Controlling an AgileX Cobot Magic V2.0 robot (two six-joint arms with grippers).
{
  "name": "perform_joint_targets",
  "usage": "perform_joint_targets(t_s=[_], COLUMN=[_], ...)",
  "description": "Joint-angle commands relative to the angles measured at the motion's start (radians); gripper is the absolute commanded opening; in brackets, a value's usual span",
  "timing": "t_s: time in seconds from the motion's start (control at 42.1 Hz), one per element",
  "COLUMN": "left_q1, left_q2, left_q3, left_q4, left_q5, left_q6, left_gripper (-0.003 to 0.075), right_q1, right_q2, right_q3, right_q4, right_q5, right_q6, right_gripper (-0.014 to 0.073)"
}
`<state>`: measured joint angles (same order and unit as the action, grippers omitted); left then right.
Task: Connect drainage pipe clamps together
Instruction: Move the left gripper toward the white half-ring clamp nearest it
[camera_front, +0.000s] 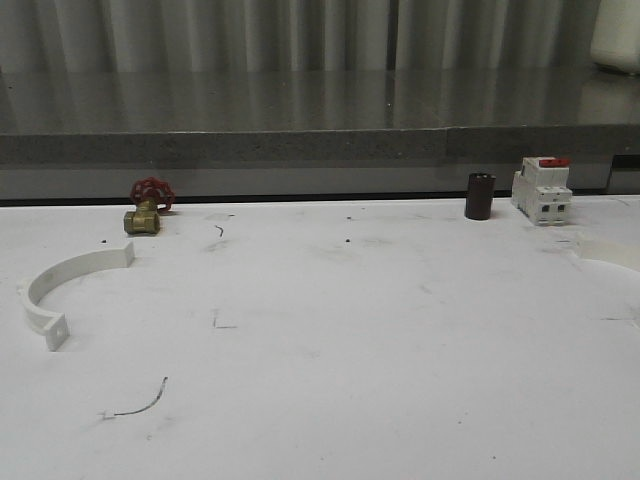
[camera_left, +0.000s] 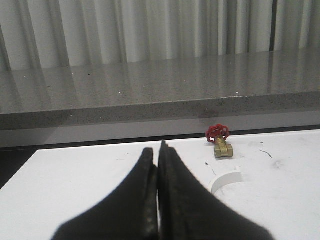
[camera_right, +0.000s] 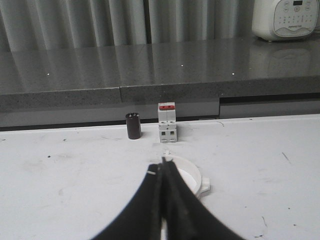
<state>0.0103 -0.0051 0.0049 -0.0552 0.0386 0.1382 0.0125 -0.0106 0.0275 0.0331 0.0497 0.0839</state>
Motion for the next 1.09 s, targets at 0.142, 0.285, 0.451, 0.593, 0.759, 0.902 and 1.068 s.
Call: perform_joint_targets(t_s=[0.142,0.285,0.451,0.593,0.759,0.902,1.068], left_q1=[0.0,0.0,0.0,0.0,0.0,0.0,0.0], left_q2=[-0.01,-0.01,-0.01,-0.01,-0.01,-0.002,0.089], left_q3=[0.022,0.022,0.022,0.022,0.011,-0.123,-0.36], left_q4=[-0.011,-0.011,-0.011,-0.011,-0.011,-0.011,-0.011], left_q5=[-0.087,-0.087,-0.087,-0.094,-0.153,-0.112,0.033], left_q6=[-0.002,-0.002,-0.002,-0.002,-0.002,-0.002,-0.002], left_gripper=[-0.002,-0.002,-0.002,-0.002,-0.002,-0.002,-0.002], right_q1=[-0.006,-0.006,-0.006,-0.006,-0.006,-0.006,-0.006], right_q2=[-0.015,-0.015,-0.015,-0.015,-0.015,-0.011,0.083], right_q3=[-0.005,-0.005,-0.005,-0.005,-0.025,-0.162,-0.393], right_q4=[-0.007,-0.007,-0.007,-0.007,0.033,0.039,-0.011], right_q5=[-0.086,-0.086,-0.086,-0.091,-0.112,0.02,0.189], right_q6=[-0.002,-0.002,-0.002,-0.002,-0.002,-0.002,-0.002], right_gripper=[-0.0116,-0.0116,-0.0116,-0.0116,-0.0116,-0.0116,-0.0116])
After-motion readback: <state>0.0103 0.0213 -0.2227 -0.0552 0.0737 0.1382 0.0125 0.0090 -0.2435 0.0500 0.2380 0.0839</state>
